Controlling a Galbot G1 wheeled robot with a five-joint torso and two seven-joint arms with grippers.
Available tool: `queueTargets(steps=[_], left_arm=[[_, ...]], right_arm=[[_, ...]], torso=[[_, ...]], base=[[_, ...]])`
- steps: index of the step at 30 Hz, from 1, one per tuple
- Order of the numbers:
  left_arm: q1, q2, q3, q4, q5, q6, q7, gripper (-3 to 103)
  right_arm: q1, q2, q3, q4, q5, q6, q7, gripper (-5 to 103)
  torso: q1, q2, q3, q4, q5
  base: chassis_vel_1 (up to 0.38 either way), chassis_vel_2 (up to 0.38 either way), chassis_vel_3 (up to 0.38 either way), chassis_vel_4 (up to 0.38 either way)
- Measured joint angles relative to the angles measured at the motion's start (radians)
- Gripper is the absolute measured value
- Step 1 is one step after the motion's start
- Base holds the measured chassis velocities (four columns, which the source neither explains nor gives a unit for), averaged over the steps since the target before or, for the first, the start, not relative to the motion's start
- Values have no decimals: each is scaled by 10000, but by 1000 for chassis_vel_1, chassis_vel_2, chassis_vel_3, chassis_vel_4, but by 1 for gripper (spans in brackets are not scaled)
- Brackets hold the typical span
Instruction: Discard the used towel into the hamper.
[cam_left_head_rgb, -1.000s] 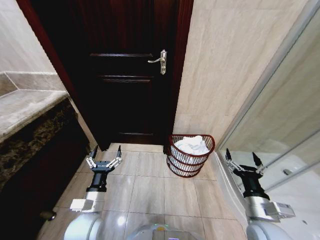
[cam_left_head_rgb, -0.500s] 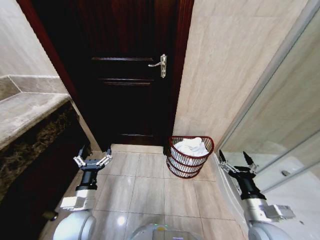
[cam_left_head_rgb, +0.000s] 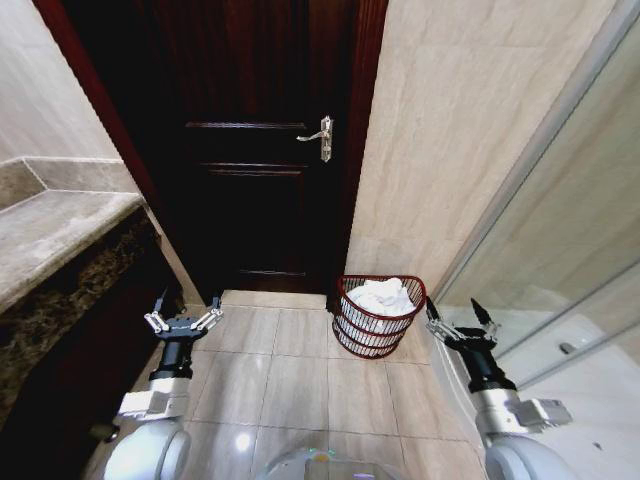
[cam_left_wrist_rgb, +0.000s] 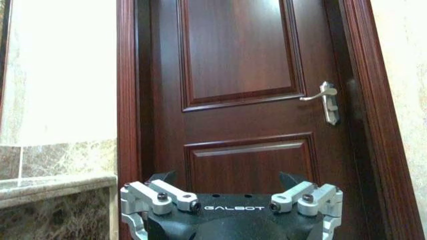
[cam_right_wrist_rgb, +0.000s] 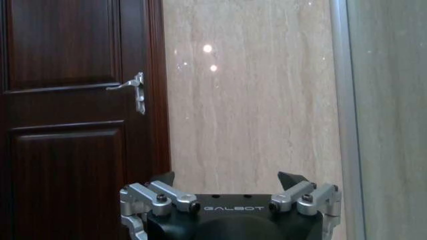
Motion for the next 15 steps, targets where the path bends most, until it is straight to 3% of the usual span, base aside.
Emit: queueTargets(steps=[15], left_arm=[[9,-34,206,0,-8,-83,52,100]], right_arm=[[27,75,-227,28,-117,36,103,100]], torso=[[251,623,372,0,0]], base=[[0,0,0,0]])
